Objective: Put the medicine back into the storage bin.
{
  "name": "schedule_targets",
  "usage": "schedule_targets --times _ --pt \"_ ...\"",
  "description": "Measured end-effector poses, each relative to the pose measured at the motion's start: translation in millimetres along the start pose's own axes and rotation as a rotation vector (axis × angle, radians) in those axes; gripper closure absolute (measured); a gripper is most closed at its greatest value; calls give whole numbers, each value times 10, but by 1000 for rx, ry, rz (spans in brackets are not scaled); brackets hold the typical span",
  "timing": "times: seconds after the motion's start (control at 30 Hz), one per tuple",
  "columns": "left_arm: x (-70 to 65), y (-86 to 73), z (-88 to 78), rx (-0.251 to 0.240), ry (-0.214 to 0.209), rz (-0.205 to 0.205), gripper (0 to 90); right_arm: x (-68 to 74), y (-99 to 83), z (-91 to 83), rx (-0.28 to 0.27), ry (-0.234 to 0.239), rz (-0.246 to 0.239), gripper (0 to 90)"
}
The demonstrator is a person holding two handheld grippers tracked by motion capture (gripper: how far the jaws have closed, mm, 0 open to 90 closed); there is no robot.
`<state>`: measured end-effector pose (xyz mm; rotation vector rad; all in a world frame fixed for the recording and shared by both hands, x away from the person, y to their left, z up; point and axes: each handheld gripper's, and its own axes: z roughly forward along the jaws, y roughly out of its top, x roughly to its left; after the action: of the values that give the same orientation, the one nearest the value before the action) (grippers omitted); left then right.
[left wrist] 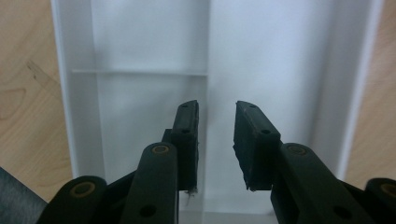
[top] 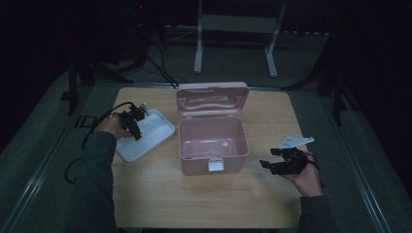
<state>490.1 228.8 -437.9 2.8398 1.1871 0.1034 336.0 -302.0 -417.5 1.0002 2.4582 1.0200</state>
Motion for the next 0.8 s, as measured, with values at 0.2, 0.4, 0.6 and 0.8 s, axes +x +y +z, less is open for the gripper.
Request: schedule_targets --times 0.2,0.4,0.6,0.8 --pt "32 -19 131 50 6 0 747 -13 -11 -9 -1 -1 5 327" --pt "60 -70 217 56 -32 9 869 -5 -13 2 1 0 2 327" --pt "95 -116 212 30 -55 38 888 3 -14 9 7 -1 1 326" --pt "44 -162 198 41 -82 96 892 -12 -25 -5 1 -1 10 326"
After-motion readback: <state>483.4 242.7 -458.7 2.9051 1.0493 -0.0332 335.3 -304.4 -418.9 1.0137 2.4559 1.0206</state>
